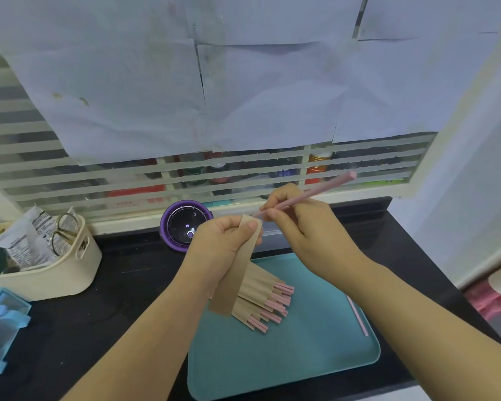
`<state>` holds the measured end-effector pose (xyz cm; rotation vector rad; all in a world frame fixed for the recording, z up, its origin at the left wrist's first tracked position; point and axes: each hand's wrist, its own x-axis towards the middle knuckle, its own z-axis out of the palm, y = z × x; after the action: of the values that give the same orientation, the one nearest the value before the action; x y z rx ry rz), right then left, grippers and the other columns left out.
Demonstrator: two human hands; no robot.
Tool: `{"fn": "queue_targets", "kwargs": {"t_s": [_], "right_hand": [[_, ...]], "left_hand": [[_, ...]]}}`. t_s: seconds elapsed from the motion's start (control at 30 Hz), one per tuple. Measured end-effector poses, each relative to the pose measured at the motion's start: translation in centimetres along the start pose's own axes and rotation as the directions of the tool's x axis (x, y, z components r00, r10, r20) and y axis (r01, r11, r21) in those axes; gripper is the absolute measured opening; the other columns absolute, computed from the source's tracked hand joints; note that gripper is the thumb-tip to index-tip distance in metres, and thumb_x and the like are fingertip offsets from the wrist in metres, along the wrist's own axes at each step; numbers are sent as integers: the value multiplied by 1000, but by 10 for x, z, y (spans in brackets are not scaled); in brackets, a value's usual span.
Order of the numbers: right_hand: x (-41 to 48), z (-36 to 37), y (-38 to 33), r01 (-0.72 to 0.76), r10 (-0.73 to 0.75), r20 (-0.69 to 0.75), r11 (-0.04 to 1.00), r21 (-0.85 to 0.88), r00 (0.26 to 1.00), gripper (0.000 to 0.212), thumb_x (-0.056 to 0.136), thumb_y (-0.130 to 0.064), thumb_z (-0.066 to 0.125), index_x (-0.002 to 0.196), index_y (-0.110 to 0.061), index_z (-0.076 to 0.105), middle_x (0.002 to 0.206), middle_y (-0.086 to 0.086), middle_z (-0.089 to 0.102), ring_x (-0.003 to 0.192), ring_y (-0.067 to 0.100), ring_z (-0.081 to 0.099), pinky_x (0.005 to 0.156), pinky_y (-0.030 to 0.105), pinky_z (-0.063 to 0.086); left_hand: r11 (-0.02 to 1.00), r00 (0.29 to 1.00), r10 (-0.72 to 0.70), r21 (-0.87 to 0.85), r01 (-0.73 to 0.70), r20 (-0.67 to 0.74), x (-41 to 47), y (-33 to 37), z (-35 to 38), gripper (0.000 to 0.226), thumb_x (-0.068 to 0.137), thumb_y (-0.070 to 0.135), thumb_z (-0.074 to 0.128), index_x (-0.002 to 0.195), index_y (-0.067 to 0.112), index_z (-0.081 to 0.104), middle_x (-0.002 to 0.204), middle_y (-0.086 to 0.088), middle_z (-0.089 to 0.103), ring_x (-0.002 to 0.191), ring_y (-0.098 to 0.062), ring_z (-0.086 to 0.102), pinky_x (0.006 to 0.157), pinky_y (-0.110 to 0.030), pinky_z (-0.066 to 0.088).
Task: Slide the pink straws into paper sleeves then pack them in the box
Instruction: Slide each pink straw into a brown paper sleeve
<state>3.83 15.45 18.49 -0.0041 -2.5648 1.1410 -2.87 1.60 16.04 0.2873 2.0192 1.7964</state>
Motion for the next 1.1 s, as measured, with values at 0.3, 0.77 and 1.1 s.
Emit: {"fn": "queue_targets", "kwargs": {"t_s": [0.3, 0.77, 1.1], "right_hand": [[1, -1, 0, -50, 48, 36, 998, 35, 998, 5, 97, -16, 46, 95, -18, 50, 92, 3, 66, 93, 12, 63, 81, 27, 52], [26, -10, 8, -136, 124, 149, 988, 71, 981, 5, 96, -19, 50, 93, -22, 52, 87, -3, 67, 83, 5, 66, 83, 23, 54], [49, -37, 19, -311, 208, 447, 935, 169, 870, 7, 93, -13, 56, 87, -12, 59, 93, 11, 73, 90, 20, 70, 91, 36, 54]], "left_hand": [[999, 1000, -8, 38, 8, 11, 1, -1, 0, 14, 90, 21, 62, 94, 13, 72, 77, -1, 75, 65, -6, 67, 61, -18, 54], [986, 998, -8, 164, -2, 64, 10, -8, -6, 11, 84, 25, 68, 90, 17, 74, 81, 3, 76, 74, -10, 68, 83, -36, 53], [989, 965, -40, 148, 1, 260, 11, -8, -14, 17, 77, 28, 70, 89, 17, 75, 86, 2, 76, 81, -8, 70, 82, -22, 51]]}}
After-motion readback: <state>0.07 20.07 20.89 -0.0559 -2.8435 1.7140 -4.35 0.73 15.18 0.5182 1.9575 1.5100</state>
